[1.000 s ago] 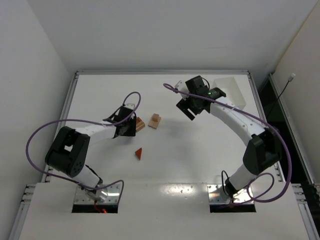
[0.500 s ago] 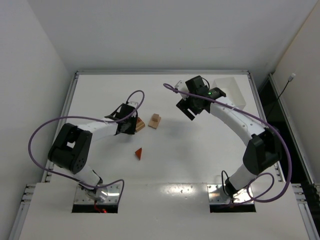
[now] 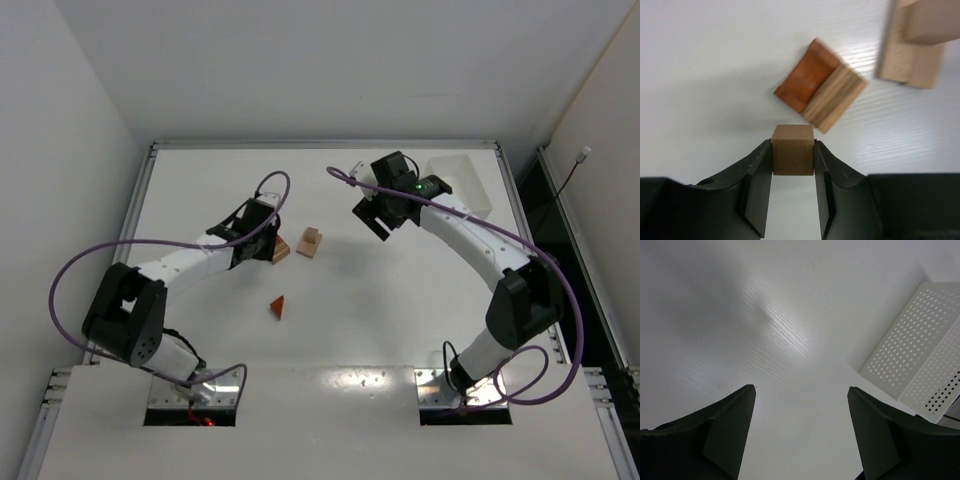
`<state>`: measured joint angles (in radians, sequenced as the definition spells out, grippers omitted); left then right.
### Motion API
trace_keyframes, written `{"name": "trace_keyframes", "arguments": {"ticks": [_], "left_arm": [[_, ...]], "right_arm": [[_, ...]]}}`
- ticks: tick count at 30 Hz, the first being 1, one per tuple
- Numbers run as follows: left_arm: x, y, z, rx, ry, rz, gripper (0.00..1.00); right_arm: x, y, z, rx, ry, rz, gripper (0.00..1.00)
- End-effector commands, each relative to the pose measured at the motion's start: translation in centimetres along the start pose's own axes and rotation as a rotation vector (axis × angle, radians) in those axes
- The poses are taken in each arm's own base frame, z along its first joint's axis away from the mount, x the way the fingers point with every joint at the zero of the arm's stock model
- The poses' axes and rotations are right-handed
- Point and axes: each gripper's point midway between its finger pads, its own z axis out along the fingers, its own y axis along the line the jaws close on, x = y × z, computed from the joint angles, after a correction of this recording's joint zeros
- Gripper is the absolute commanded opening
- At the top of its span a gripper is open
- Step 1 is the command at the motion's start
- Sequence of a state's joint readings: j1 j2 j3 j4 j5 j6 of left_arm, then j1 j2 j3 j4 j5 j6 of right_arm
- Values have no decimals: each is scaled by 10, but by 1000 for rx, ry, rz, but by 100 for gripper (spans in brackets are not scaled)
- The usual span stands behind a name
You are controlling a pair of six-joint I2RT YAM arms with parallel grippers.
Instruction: Build the wood block tower
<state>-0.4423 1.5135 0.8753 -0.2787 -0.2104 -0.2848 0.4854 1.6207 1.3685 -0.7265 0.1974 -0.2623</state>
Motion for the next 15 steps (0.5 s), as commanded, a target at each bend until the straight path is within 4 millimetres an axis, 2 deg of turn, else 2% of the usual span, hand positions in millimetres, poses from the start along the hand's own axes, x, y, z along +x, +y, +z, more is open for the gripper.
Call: {"name": "trace_keyframes", "arguments": {"ticks": [1, 6, 8, 9, 12, 15], "left_arm": [[-48, -24, -36, 27, -129, -25, 0], [-47, -61, -43, 109, -129, -32, 0], [-52, -72, -40, 125, -131, -50, 0], [-46, -77, -32, 124, -107, -46, 0], [-48, -82, -18, 106, -85, -52, 0], [-56, -85, -12, 95, -89, -53, 0]], "right_arm": [[-4, -2, 2, -3, -13, 9, 71], [-4, -2, 2, -3, -13, 9, 71], [-7, -3, 1, 1, -22, 11, 71], [-7, -3, 1, 1, -22, 11, 71], [-7, -3, 1, 1, -22, 11, 71], [-7, -6, -3, 14, -26, 12, 71]]}}
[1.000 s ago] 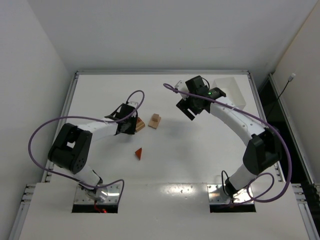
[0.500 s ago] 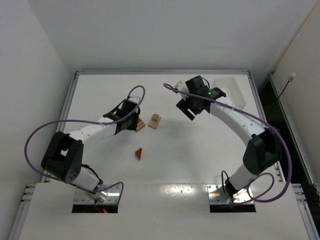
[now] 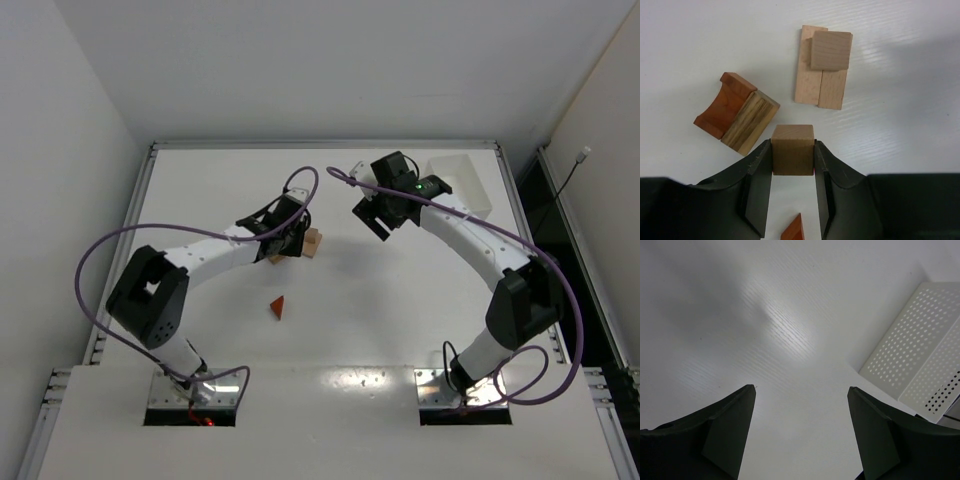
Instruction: Build the wood block tower
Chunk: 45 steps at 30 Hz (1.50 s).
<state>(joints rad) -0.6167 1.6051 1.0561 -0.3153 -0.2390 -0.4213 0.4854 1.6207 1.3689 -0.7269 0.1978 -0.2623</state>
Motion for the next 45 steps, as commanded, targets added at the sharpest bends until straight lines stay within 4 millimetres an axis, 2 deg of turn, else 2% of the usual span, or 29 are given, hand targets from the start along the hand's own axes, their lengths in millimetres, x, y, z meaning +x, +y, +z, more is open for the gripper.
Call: {"name": "trace_keyframes", "arguments": {"ticks": [1, 2, 4, 5, 6, 10, 16, 18, 23, 32, 45], "left_arm": [[-20, -7, 3, -7, -31, -34, 0], [-13, -7, 10, -15, -9, -28, 0], [-15, -13, 14, 5, -3, -29, 0], [-10, -12, 19, -1, 14, -14, 0], [-15, -13, 18, 3, 4, -16, 0], [-9, -16, 28, 14, 27, 6, 0], [3, -19, 36, 43, 69, 66, 0], [-2, -22, 36, 77, 61, 95, 0], [-6, -21, 35, 98, 56, 142, 0], [-5, -22, 46, 121, 69, 185, 0], [-18, -22, 59, 122, 63, 188, 0]], "right_arm": [[-4, -4, -1, 10, -16, 10, 71], [-4, -4, -1, 10, -16, 10, 71], [0, -2, 1, 5, -7, 9, 71], [-3, -6, -2, 21, -19, 12, 71], [-3, -5, -2, 21, -20, 21, 71], [2, -14, -1, 41, -8, 37, 71], [4, -30, -7, 72, -9, 66, 80], [10, -39, -6, 85, 0, 98, 86], [15, -48, -9, 96, -1, 133, 87], [17, -45, -5, 65, 6, 137, 87], [17, -41, -1, 44, 6, 136, 87]]}}
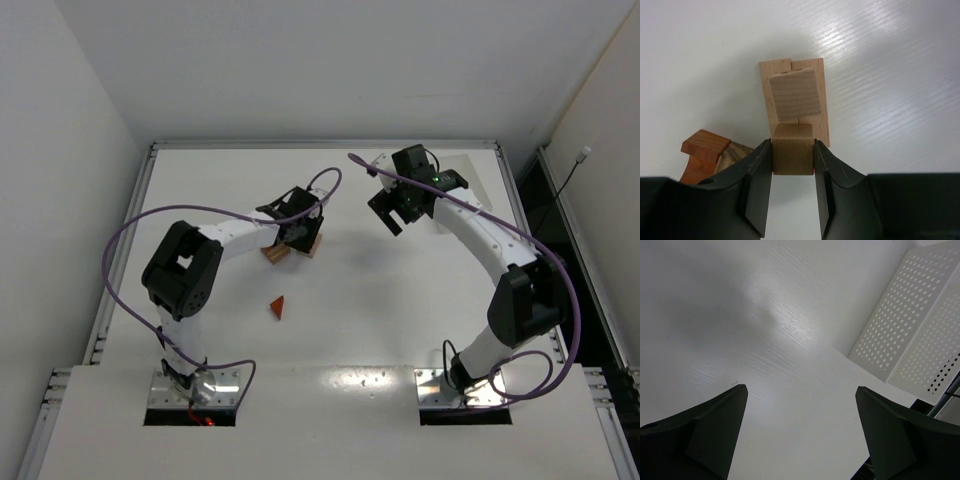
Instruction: Build the wood block tower
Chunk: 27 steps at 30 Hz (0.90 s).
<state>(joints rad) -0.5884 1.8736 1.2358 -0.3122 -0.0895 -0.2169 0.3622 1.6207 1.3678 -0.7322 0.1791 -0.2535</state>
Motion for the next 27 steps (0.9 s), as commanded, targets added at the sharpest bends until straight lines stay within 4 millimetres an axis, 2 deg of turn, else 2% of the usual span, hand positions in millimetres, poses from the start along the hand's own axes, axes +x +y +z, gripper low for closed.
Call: {"name": "trace_keyframes", "arguments": {"ticks": [1, 2, 17, 27], "left_arm": [[-23, 2, -2, 9, -56, -4, 0], [-20, 6, 2, 2, -45, -10, 0], [-10, 3, 8, 19, -15, -27, 0], [-14, 4, 15, 14, -15, -72, 0]], "right_arm": [[-8, -3, -5, 5, -34, 28, 87], [-8, -3, -5, 5, -34, 28, 87], [-6, 2, -2, -19, -24, 25, 87], [-6, 2, -2, -19, -24, 25, 87]]}}
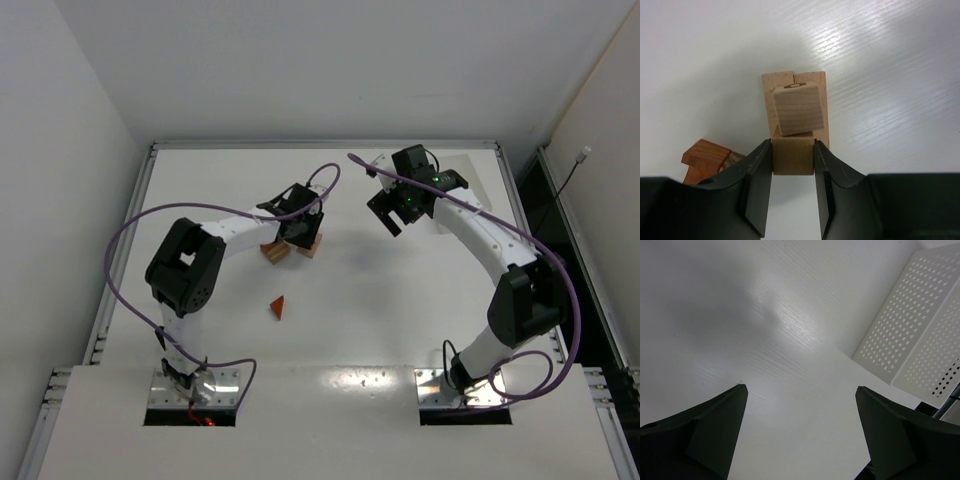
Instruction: Build the wood block tower
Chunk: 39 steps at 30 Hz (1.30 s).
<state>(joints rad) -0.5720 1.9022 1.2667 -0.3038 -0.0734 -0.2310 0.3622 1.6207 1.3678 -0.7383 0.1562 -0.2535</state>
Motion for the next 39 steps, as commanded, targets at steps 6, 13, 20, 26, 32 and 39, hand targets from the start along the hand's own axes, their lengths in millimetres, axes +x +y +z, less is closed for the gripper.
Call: {"name": "trace_keyframes", "arguments": {"ticks": [6, 13, 20, 26, 32, 39], "left_arm": [[-14, -2, 14, 16, -13, -55, 0], [-4, -2, 16, 19, 27, -62, 11], [8, -1, 12, 15, 49, -72, 18], [12, 0, 1, 16, 39, -82, 49], [12, 6, -20, -4, -2, -94, 62], [-51, 1, -89, 23, -229, -105, 80]], "right_arm": [[-7, -1, -2, -4, -25, 26, 87], [-7, -1, -2, -4, -25, 16, 87], [-7, -1, -1, -8, -16, 15, 87], [-7, -1, -1, -8, -16, 15, 87], [-15, -7, -4, 12, -39, 19, 87], [-45, -20, 6, 45, -75, 55, 87]]}}
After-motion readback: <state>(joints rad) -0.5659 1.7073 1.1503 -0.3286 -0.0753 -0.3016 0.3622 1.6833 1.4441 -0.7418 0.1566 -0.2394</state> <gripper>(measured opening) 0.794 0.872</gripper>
